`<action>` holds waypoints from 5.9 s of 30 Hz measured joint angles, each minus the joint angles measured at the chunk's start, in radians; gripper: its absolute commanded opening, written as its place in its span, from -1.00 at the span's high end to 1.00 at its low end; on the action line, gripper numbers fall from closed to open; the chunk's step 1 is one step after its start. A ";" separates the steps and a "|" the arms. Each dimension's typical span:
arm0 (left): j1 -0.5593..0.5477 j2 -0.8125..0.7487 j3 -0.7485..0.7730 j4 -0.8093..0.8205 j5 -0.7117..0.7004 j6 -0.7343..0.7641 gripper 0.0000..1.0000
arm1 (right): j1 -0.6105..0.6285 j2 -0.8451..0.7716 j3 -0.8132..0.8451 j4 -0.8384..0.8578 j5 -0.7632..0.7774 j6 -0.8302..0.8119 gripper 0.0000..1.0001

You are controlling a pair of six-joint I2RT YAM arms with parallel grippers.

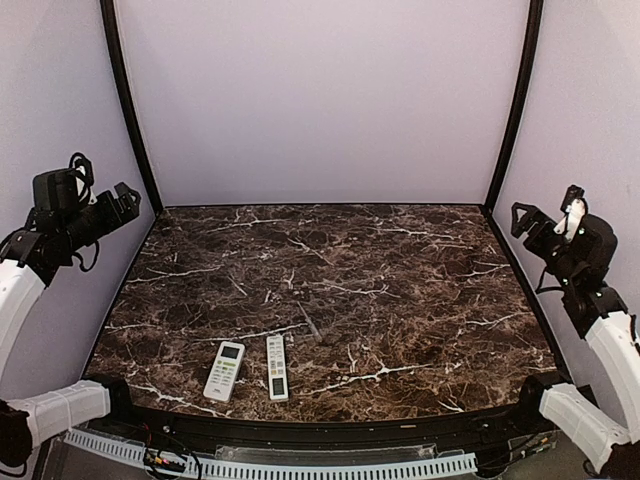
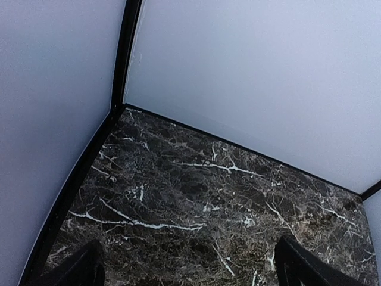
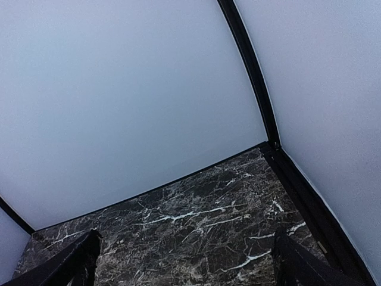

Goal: Unload the batteries from the remote control
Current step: Pick up the remote control from the center of the board, then pass from the right arm to the left

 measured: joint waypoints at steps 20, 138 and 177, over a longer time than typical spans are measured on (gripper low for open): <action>-0.089 0.256 0.208 -0.055 0.344 0.201 -0.98 | 0.211 0.233 0.154 -0.151 -0.132 0.037 -0.94; -0.042 0.322 0.024 0.229 0.732 0.154 -0.98 | 0.976 1.004 0.806 -0.359 -0.130 0.063 0.96; -0.466 0.375 -0.035 0.485 1.224 0.109 -0.57 | 0.964 1.073 0.944 -0.391 -0.887 -0.085 1.00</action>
